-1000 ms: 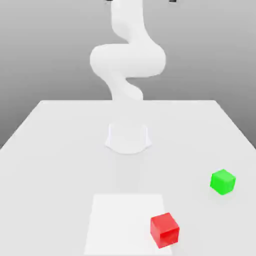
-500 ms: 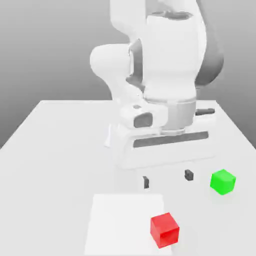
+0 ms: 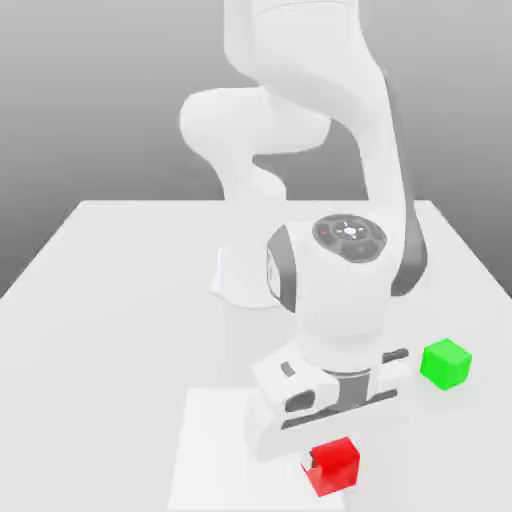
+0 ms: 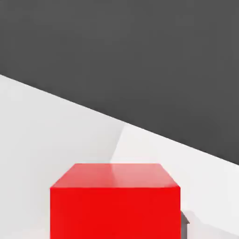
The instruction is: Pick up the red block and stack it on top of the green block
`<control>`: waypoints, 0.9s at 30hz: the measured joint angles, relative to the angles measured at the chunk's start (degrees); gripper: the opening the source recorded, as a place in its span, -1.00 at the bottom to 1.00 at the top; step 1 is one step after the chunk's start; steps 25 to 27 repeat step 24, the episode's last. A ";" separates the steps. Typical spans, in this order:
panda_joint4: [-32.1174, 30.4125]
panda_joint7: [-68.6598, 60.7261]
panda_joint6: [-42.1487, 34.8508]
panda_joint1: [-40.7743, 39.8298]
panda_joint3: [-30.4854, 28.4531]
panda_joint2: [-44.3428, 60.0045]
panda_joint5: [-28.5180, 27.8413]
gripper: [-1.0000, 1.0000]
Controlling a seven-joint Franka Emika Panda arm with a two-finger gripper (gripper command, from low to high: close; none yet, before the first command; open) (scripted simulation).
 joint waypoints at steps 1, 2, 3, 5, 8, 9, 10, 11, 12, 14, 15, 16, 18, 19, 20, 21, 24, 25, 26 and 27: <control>-0.20 -0.11 -1.12 -0.12 0.16 -1.32 0.16 -1.00; -0.47 -0.30 -2.56 -0.26 0.35 -3.02 0.40 -1.00; -0.76 -0.52 -4.15 -0.37 0.52 -4.90 0.70 -1.00; -1.45 -0.89 -7.44 -0.36 0.91 -8.89 1.36 -1.00; -4.87 2.09 -9.20 4.44 5.90 -14.16 3.20 -1.00; -6.20 3.38 -9.52 7.79 7.90 -15.87 3.82 -1.00; -7.54 4.66 -9.85 11.05 9.59 -17.58 4.53 -1.00; -8.90 6.00 -10.16 14.66 11.14 -19.27 5.19 -1.00; -10.25 7.42 -10.45 18.59 12.12 -20.95 5.75 -1.00; -12.98 10.54 -11.02 22.81 14.14 -24.26 6.48 -1.00; -13.75 11.88 -10.41 23.48 14.70 -24.41 6.10 -1.00; -14.09 13.08 -9.17 23.63 14.85 -23.47 5.19 -1.00; -14.22 15.40 -5.88 23.96 14.08 -20.19 2.49 -1.00; -14.19 16.67 -4.07 23.92 13.77 -18.26 0.83 -1.00; -14.13 17.98 -2.21 24.14 13.15 -16.25 -0.95 -1.00; -14.04 19.36 -0.33 24.40 12.52 -14.17 -2.86 -1.00; -14.00 20.11 0.66 24.67 12.08 -13.09 -3.88 1.00; -14.00 20.11 0.66 24.67 12.08 -13.09 -3.88 1.00; -14.00 20.11 0.66 24.67 12.08 -13.09 -3.88 1.00; -14.00 20.11 0.66 24.67 12.08 -13.09 -3.88 1.00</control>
